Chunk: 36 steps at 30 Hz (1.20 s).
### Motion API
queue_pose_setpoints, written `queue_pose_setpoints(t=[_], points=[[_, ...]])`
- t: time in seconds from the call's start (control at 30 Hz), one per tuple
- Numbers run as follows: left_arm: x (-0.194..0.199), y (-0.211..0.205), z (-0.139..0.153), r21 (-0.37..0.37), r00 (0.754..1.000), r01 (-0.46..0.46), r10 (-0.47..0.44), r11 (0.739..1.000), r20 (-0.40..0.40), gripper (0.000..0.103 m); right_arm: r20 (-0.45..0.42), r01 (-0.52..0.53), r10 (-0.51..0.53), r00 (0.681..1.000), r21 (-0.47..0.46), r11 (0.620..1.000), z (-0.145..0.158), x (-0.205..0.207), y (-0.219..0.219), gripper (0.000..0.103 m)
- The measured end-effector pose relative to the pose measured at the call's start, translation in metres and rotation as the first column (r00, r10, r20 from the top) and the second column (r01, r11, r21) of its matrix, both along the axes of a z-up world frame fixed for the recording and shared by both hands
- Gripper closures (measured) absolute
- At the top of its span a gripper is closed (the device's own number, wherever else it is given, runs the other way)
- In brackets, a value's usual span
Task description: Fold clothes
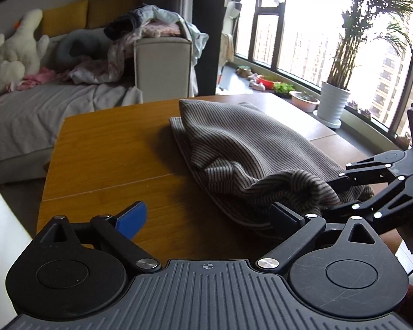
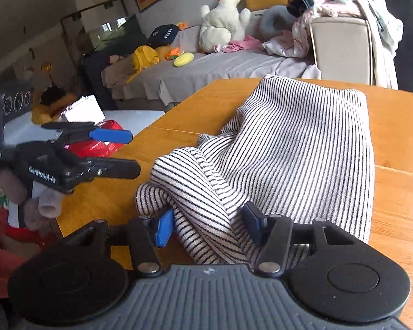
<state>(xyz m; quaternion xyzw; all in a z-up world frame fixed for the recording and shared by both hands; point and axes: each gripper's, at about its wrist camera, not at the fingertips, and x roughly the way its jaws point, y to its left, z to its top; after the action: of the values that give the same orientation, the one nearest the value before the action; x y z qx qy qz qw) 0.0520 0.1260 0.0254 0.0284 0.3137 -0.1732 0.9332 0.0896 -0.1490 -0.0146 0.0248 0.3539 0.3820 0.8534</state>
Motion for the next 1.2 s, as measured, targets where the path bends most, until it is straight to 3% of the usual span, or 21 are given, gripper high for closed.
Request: queue_pose_setpoints(t=[0.23, 0.43, 0.53, 0.63, 0.7, 0.77, 1.0, 1.03, 1.1, 1.17, 1.2], points=[[-0.014, -0.009, -0.008, 0.055, 0.997, 0.071, -0.071, 0.996, 0.008, 0.002, -0.036, 0.028, -0.026, 0.999, 0.043, 0.999, -0.004, 0.018, -0.001, 0.049], [-0.004, -0.029, -0.02, 0.084, 0.995, 0.095, -0.093, 0.992, -0.024, 0.002, 0.033, 0.009, -0.008, 0.999, -0.008, 1.0, 0.0, 0.009, 0.008, 0.049], [0.005, -0.037, -0.024, 0.084, 0.995, 0.093, -0.089, 0.992, -0.043, 0.002, 0.102, 0.002, 0.004, 0.995, -0.067, 0.998, 0.005, -0.002, 0.013, 0.048], [0.009, -0.042, -0.026, 0.082, 0.995, 0.095, -0.09, 0.992, -0.053, 0.002, 0.209, 0.001, 0.033, 0.977, -0.16, 0.987, 0.008, -0.019, 0.016, 0.037], [0.009, -0.043, -0.027, 0.081, 0.994, 0.096, -0.091, 0.992, -0.055, 0.002, 0.287, -0.001, 0.071, 0.955, -0.238, 0.971, 0.007, -0.035, 0.019, 0.025], [0.009, -0.043, -0.026, 0.078, 0.994, 0.095, -0.091, 0.992, -0.058, 0.002, 0.334, -0.013, 0.117, 0.935, -0.298, 0.955, 0.003, -0.046, 0.023, 0.021], [0.01, -0.04, -0.024, 0.056, 0.995, 0.084, -0.081, 0.995, -0.064, 0.002, 0.445, 0.074, 0.145, 0.884, -0.438, 0.896, -0.017, -0.056, 0.042, 0.021], [0.01, -0.039, -0.024, 0.056, 0.995, 0.082, -0.079, 0.995, -0.062, 0.002, 0.431, 0.075, 0.135, 0.892, -0.436, 0.897, -0.015, -0.053, 0.042, 0.022], [0.008, -0.036, -0.02, 0.056, 0.996, 0.078, -0.075, 0.995, -0.054, 0.002, 0.381, 0.067, 0.089, 0.92, -0.376, 0.924, -0.007, -0.042, 0.035, 0.046], [0.004, -0.031, -0.015, 0.054, 0.996, 0.081, -0.079, 0.995, -0.034, 0.002, 0.302, 0.073, 0.007, 0.953, -0.253, 0.965, 0.008, -0.027, 0.019, 0.06], [0.002, -0.029, -0.013, 0.053, 0.996, 0.083, -0.082, 0.995, -0.023, 0.002, 0.277, 0.084, -0.023, 0.961, -0.211, 0.974, 0.014, -0.021, 0.012, 0.062]])
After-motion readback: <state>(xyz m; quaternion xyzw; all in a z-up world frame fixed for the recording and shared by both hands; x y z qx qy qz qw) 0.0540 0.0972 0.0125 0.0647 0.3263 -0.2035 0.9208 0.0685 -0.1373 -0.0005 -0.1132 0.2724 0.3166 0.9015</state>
